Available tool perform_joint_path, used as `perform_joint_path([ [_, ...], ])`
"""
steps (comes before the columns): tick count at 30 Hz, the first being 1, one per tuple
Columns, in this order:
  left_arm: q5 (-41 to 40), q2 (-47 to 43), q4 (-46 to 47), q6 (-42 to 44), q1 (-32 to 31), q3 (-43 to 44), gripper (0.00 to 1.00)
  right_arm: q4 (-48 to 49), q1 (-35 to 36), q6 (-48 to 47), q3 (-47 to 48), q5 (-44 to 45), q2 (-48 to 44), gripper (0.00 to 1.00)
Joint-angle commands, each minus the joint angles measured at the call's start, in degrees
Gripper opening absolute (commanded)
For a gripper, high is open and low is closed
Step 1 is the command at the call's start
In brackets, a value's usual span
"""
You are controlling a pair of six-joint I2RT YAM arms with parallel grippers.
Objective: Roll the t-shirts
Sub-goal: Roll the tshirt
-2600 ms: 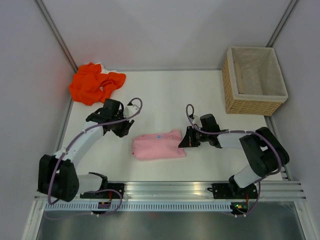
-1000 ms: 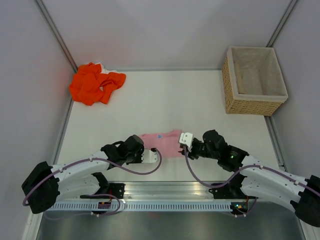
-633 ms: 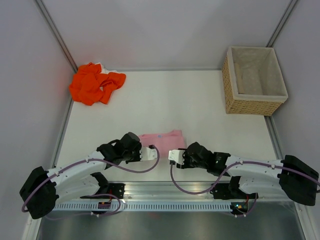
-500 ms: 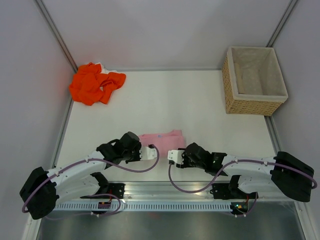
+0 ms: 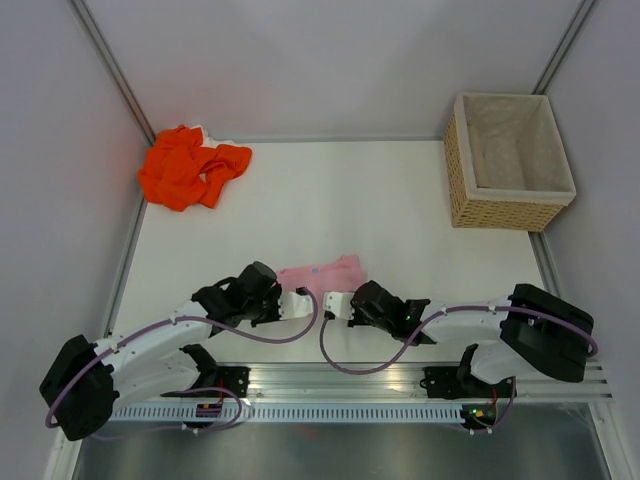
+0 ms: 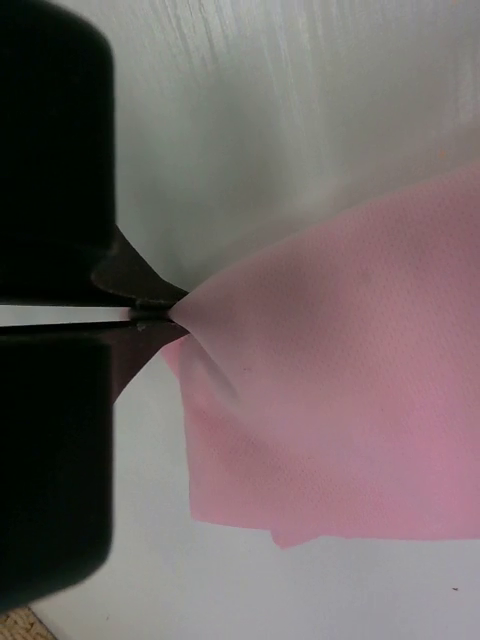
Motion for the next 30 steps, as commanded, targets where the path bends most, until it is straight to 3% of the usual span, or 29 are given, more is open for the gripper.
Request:
perform_joint_path([
  [1, 5.21, -0.74, -0.86, -0.91, 0.45, 2.44, 0.02, -4.89, 0.21, 2.77, 3.44, -2.4, -1.05, 0.0],
  [5, 8.64, -1.09, -6.58, -0.39, 1.86, 5.42, 0.02, -11.82, 0.12, 6.12, 6.42, -10.58, -6.76, 0.0],
  [9, 14.34, -2.94, -14.13, 2.86, 7.64, 7.1, 0.02, -23.33, 0.21, 9.11, 9.15, -19.72, -9.67, 0.0],
  [17, 23.31, -2.07, -29.06, 9.19, 13.46, 13.41, 0.02, -38.97, -2.6, 3.14, 14.86, -36.59, -6.96, 0.0],
  [24, 29.56, 0.84, -37.17, 17.54, 21.53, 16.5, 0.02, -41.02, -9.53, 1.82, 17.94, -55.4, -5.99, 0.0],
  [30, 29.39, 4.96, -32.97, 20.88, 25.5, 16.06, 0.02, -42.26, -18.24, 1.29, 20.31, -64.2, -2.12, 0.0],
])
